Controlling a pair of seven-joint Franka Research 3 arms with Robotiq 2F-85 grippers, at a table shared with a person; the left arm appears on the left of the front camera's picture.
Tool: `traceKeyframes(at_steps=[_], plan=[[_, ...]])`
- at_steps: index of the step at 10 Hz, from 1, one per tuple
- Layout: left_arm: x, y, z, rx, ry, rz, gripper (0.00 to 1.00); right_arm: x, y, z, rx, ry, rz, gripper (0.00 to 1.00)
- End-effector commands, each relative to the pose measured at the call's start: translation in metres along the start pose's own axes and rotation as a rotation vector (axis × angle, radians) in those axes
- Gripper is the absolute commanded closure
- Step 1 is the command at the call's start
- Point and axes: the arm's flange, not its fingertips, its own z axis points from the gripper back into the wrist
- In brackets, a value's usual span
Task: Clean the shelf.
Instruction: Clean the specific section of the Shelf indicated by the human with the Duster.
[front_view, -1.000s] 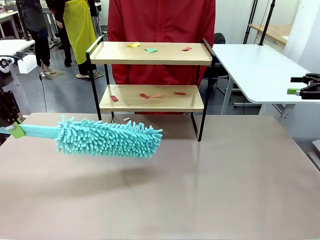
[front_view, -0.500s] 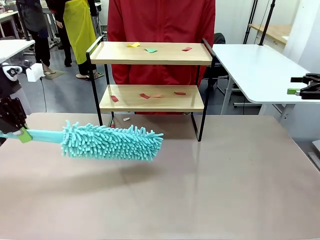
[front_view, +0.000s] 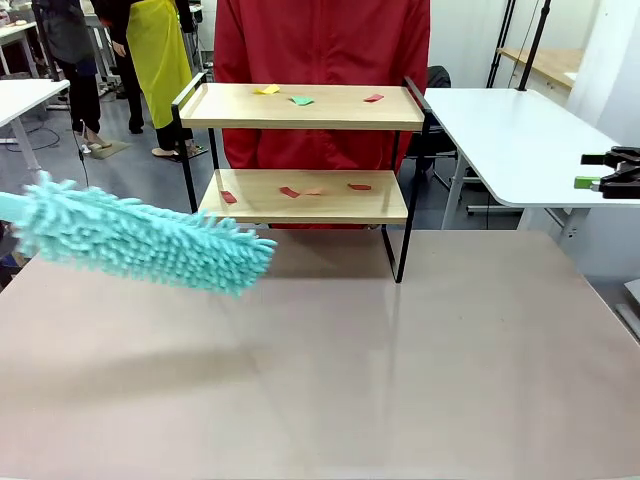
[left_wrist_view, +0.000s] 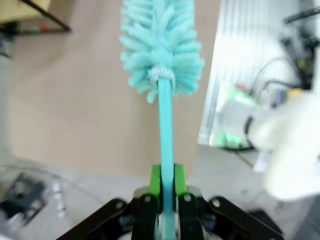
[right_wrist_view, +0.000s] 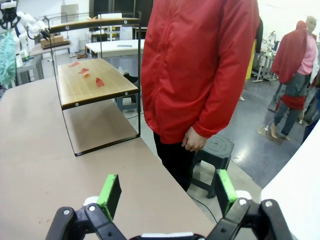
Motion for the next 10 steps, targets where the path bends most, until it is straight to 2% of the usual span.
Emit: traceKeyframes(at_steps=[1, 3, 5, 6, 7, 8, 10], plan=[[-0.015, 0.022, 0.030, -0.042, 0.158, -0.099, 0.87, 0.003, 0.002, 0.000, 0.003, 0.002, 0.003, 0.00], [-0.030, 0.005, 0.038, -0.040, 0.241, -0.119, 0.87, 0.003, 0.002, 0.000, 0.003, 0.002, 0.003, 0.00], [-0.022, 0.001, 0.034, -0.067, 0.301, -0.182, 0.87, 0.003, 0.002, 0.000, 0.003, 0.002, 0.003, 0.00], [-0.018, -0.002, 0.030, -0.082, 0.334, -0.171, 0.87, 0.003, 0.002, 0.000, 0.003, 0.002, 0.003, 0.00], [-0.022, -0.014, 0.024, -0.080, 0.312, -0.167, 0.87, 0.003, 0.002, 0.000, 0.003, 0.002, 0.003, 0.00], [-0.020, 0.005, 0.035, -0.067, 0.290, -0.147, 0.87, 0.003, 0.002, 0.000, 0.003, 0.002, 0.003, 0.00], [-0.020, 0.005, 0.035, -0.067, 0.290, -0.147, 0.87, 0.003, 0.002, 0.000, 0.003, 0.002, 0.003, 0.00]])
